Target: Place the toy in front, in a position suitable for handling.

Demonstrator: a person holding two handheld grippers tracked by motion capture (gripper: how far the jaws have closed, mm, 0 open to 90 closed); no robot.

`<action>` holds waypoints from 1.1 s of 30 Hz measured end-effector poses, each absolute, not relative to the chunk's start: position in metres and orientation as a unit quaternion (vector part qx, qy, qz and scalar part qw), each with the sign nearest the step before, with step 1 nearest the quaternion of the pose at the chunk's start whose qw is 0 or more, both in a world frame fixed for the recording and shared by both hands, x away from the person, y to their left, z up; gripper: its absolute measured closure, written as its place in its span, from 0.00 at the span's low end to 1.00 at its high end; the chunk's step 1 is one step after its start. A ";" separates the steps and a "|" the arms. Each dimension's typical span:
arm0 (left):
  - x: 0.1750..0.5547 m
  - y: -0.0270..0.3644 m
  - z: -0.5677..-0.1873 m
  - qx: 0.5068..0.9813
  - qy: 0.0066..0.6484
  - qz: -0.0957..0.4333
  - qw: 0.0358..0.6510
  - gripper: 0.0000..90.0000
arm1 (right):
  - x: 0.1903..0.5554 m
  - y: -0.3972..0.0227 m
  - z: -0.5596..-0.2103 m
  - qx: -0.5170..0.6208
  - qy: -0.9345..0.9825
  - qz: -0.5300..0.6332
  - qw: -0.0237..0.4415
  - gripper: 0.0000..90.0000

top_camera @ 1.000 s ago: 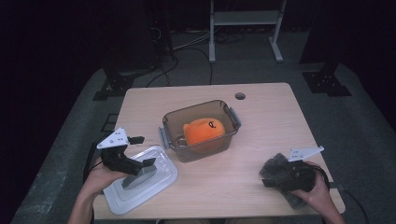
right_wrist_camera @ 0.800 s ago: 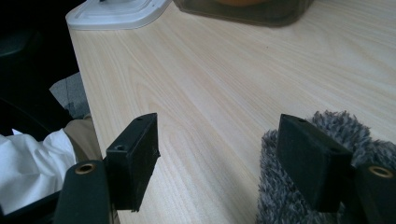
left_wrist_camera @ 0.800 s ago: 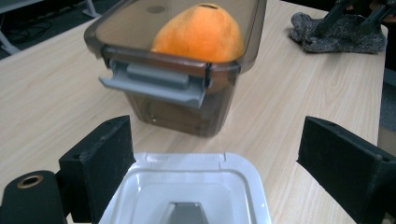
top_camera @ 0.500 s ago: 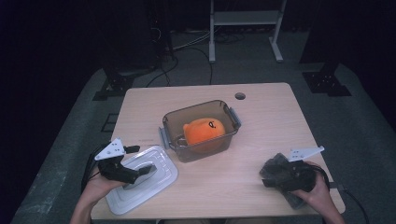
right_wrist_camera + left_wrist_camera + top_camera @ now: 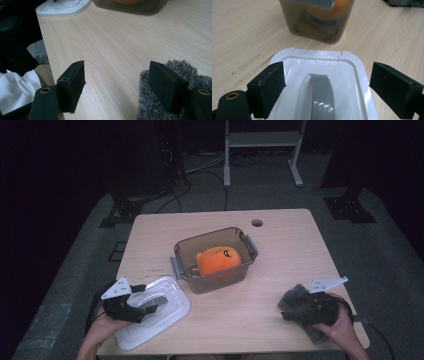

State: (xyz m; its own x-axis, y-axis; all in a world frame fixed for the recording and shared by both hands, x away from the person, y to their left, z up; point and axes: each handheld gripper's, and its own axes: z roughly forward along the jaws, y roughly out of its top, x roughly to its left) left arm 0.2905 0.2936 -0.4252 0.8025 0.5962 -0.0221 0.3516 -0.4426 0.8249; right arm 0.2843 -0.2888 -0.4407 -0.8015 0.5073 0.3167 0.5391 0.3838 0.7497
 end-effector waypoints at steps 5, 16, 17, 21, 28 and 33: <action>0.289 0.296 -0.434 0.842 0.284 0.138 0.438 0.16 | 0.284 -0.288 -0.441 -0.315 -0.832 -0.457 0.018 0.32; 0.288 0.302 -0.446 0.848 0.275 0.122 0.436 0.38 | 0.284 -0.289 -0.441 -0.314 -0.832 -0.458 0.018 0.32; 0.288 0.302 -0.447 0.849 0.274 0.123 0.435 0.40 | 0.284 -0.289 -0.441 -0.314 -0.832 -0.458 0.018 0.32; 0.288 0.303 -0.448 0.852 0.270 0.124 0.431 0.47 | 0.284 -0.289 -0.441 -0.313 -0.832 -0.457 0.019 0.32; 0.286 0.303 -0.450 0.856 0.263 0.127 0.426 0.59 | 0.284 -0.289 -0.441 -0.313 -0.832 -0.458 0.019 0.32; 0.286 0.304 -0.451 0.857 0.260 0.127 0.426 0.66 | 0.284 -0.289 -0.440 -0.312 -0.832 -0.457 0.019 0.32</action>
State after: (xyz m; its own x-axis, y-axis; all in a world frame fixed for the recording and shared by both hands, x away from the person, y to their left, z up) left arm 0.2861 0.3043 -0.4507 0.8320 0.5547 -0.0036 0.3379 -0.5015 0.7964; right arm 0.2837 -0.2888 -0.4405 -0.8043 0.5026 0.3170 0.5370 0.3866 0.7497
